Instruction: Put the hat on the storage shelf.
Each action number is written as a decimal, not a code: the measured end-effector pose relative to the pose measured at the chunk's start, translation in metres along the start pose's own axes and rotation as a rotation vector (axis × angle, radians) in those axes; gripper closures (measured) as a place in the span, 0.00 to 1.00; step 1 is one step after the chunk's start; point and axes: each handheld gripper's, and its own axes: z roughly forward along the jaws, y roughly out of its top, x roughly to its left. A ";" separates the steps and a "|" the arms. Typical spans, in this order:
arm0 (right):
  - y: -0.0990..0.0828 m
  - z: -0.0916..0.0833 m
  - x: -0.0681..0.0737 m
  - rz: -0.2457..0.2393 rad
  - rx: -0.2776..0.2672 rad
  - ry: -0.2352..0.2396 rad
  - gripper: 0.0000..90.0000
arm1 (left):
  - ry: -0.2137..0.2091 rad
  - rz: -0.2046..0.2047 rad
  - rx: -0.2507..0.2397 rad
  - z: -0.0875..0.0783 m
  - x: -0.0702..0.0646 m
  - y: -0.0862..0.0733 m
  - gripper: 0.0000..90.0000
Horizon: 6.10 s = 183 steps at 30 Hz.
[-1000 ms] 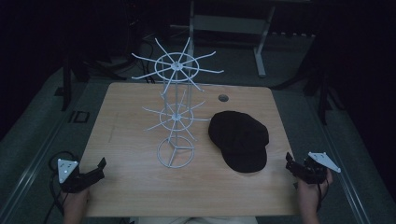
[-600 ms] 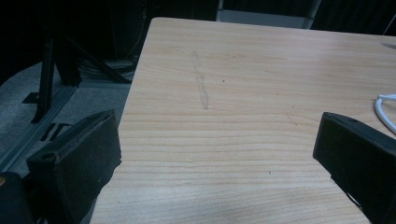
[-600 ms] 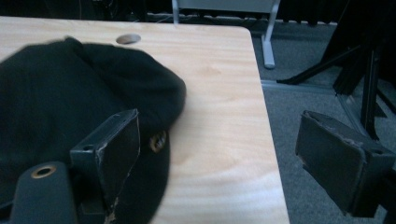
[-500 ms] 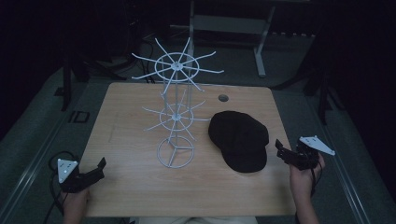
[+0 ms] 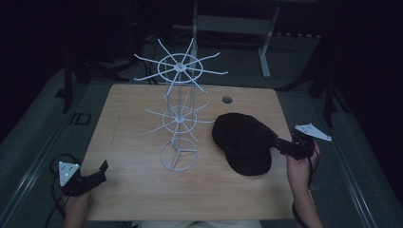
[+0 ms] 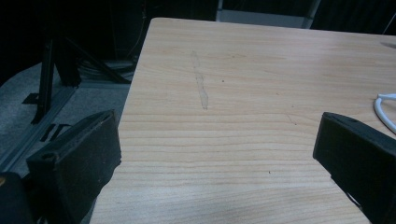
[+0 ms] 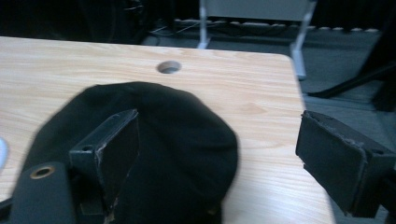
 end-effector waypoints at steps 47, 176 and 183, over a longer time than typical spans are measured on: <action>0.028 0.144 0.073 -0.103 0.416 0.117 0.46 | -0.007 -0.005 0.000 0.000 0.001 0.000 0.02; 0.114 -0.106 0.174 -0.312 -0.346 0.646 0.85 | -0.011 -0.004 0.007 0.000 0.000 0.000 0.02; 0.111 -0.107 0.172 -0.299 -0.373 0.653 0.66 | -0.010 -0.005 0.003 0.000 0.001 0.000 0.02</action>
